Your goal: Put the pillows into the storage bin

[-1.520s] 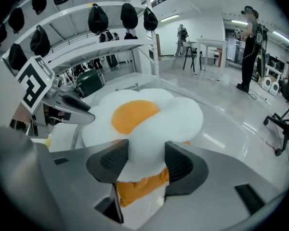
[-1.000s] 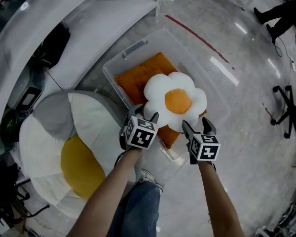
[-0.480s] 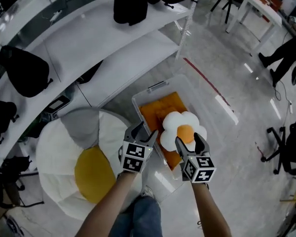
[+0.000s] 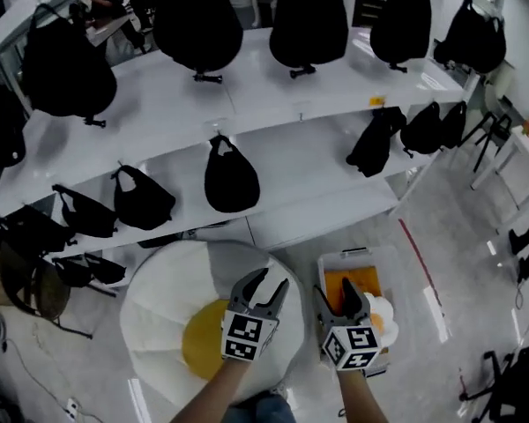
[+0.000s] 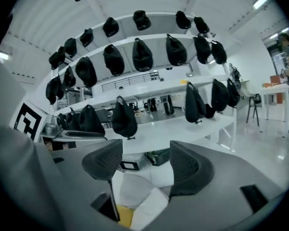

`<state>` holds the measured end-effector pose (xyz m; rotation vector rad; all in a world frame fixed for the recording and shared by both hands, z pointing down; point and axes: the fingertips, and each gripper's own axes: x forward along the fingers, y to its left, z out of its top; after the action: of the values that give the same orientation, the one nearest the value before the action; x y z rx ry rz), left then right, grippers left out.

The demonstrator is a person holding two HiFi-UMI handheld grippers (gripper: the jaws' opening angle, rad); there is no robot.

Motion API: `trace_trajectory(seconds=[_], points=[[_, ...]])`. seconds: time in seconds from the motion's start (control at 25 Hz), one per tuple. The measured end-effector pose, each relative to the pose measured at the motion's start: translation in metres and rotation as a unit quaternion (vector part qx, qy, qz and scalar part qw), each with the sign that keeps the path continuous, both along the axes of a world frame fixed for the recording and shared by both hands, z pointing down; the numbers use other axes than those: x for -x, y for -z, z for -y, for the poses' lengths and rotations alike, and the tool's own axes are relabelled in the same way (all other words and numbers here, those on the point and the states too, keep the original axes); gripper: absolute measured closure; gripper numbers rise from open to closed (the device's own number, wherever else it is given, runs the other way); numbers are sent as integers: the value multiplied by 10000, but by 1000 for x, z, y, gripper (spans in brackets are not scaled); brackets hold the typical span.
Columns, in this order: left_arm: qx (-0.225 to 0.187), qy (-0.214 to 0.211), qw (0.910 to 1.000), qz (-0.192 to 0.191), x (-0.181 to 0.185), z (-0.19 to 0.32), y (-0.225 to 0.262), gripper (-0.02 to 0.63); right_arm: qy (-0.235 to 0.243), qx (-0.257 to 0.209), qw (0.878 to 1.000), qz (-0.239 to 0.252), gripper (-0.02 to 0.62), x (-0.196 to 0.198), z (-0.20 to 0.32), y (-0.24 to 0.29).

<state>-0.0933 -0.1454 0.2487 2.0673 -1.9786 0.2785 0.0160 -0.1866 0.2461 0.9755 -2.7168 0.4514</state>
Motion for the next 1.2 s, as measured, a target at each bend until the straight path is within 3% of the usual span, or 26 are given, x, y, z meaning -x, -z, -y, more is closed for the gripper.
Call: trace_trajectory(seconds=[0.2, 0.52, 0.84, 1.0, 1.2], points=[[-398, 911, 9949, 143, 73, -66, 82, 451, 926, -418, 9937, 472, 369, 94, -53, 87], [-616, 1835, 9796, 542, 131, -185, 158, 536, 1566, -605, 9809, 978, 480, 146, -136, 172], [-920, 2422, 9640, 597, 158, -261, 192, 581, 1828, -751, 9749, 1027, 557, 151, -171, 194], [-919, 2469, 9626, 637, 157, -273, 194, 584, 1936, -839, 9715, 1080, 592, 149, -176, 192], [-983, 2466, 9625, 561, 156, -280, 188, 584, 2000, -944, 9691, 1096, 592, 148, -186, 196]])
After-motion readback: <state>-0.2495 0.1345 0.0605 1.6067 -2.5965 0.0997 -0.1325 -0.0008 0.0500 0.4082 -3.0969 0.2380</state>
